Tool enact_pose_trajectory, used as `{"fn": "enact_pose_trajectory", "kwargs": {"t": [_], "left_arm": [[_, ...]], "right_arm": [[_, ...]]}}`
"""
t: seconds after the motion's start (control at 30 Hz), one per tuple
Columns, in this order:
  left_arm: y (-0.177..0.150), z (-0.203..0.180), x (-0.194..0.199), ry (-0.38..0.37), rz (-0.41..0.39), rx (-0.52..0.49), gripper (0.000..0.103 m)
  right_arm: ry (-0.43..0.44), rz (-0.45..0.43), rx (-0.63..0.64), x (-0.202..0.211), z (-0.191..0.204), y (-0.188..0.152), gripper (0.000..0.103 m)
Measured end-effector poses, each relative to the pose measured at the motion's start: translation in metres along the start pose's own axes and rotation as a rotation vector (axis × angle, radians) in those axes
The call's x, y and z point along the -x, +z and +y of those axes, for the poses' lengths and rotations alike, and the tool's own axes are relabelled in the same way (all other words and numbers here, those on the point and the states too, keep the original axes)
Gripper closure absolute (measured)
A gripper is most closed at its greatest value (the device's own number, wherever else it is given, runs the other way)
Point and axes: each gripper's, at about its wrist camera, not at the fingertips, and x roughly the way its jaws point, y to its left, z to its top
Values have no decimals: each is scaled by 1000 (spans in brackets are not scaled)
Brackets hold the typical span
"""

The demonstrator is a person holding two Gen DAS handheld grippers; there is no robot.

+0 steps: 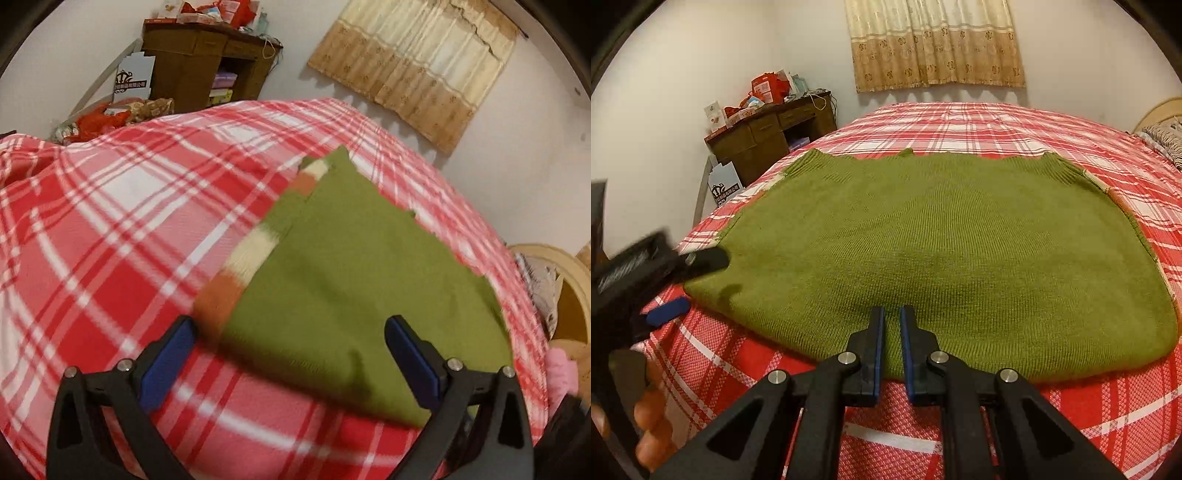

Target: Fold small clothes

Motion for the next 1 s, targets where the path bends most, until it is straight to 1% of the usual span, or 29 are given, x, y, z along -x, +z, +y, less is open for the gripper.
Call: {"fn": "enact_pose_trajectory", "kwargs": {"t": [0.07,0.1,0.17,0.23,0.3,0.4,0.5,0.6,0.67,0.77,0.87,0.93,1.0], "left_arm": [[6,-4,-8,12,5,10,0],[8,-5,-10,19,-5,6,0],[12,-8,-11,14,-13,-9,5],[12,-8,-11,14,-14,-32,22],[10,-8,-10,11,-15,-53,29],[10,-6,-10,8,-21,-66,30],[8,-9,-14,27,-32,-88,29],[5,-13,-15,44,-46,-126,26],[7,-11,-16,36,-35,-128,24],[9,-10,-16,26,-28,-122,24],[8,-9,-13,23,-35,-128,31],[7,-4,-11,23,-44,-109,41],[7,0,-10,16,-48,-94,45]], "right_arm": [[11,-1,-9,-1,-2,1,94],[16,-2,-14,-1,-3,1,94],[24,-5,-20,0,-6,0,94],[24,-5,-19,0,-6,-1,93],[23,-7,-18,0,-6,-1,93],[26,-8,-18,0,-7,-1,93],[30,-10,-21,0,-6,0,93],[29,-10,-20,0,-5,0,93],[27,-11,-18,-1,-5,1,93],[27,-12,-18,-1,-4,1,93],[27,-12,-18,-1,-4,1,93],[28,-12,-18,-1,-4,1,93],[28,-12,-18,-1,-4,1,93]]}}
